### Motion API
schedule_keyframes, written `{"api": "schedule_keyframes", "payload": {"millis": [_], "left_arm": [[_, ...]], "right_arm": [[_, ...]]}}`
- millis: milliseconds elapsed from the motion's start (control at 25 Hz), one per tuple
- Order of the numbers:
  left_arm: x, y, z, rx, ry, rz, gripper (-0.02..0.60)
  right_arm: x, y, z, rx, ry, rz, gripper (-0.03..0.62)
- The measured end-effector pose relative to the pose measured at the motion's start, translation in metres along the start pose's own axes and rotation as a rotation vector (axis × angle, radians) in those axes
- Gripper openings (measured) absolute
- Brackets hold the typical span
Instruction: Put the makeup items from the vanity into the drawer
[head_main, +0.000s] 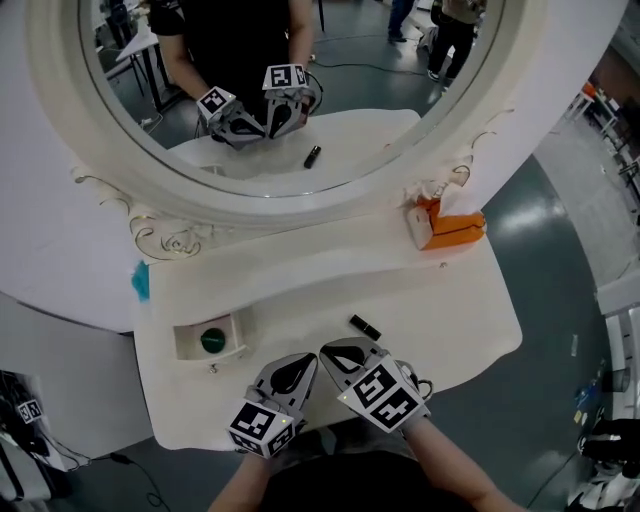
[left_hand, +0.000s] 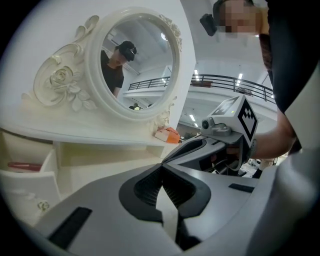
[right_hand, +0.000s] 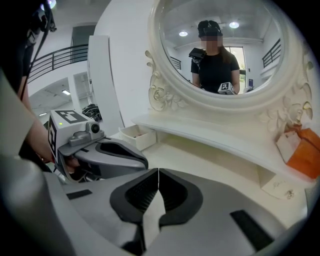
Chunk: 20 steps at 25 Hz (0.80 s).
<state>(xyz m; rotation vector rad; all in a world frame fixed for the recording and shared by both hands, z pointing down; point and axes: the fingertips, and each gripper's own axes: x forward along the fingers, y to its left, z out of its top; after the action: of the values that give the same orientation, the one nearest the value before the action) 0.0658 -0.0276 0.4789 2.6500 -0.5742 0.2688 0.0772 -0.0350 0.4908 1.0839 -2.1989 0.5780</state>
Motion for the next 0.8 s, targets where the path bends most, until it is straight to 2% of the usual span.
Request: {"api": "schedule_keyframes", "payload": {"millis": [160, 320, 480, 800], "left_arm": [[0.015, -0.011, -0.006, -0.005, 0.020, -0.025, 0.014], [0.031, -0.022, -0.013, -0.010, 0.036, -0.045, 0.014], [0.046, -0.033, -0.020, -0.015, 0.051, -0.063, 0.014], [0.068, -0.037, -0.030, -0.030, 0.071, -0.056, 0.014]], "right_arm": [[-0.010, -0.012, -0.018, 0.038, 0.013, -0.032, 0.023], [-0.018, -0.027, -0.039, 0.028, 0.058, -0.078, 0.025], [-0.025, -0.040, -0.055, 0.053, 0.080, -0.090, 0.025], [-0.024, -0.065, -0.069, 0.036, 0.105, -0.119, 0.031]]}}
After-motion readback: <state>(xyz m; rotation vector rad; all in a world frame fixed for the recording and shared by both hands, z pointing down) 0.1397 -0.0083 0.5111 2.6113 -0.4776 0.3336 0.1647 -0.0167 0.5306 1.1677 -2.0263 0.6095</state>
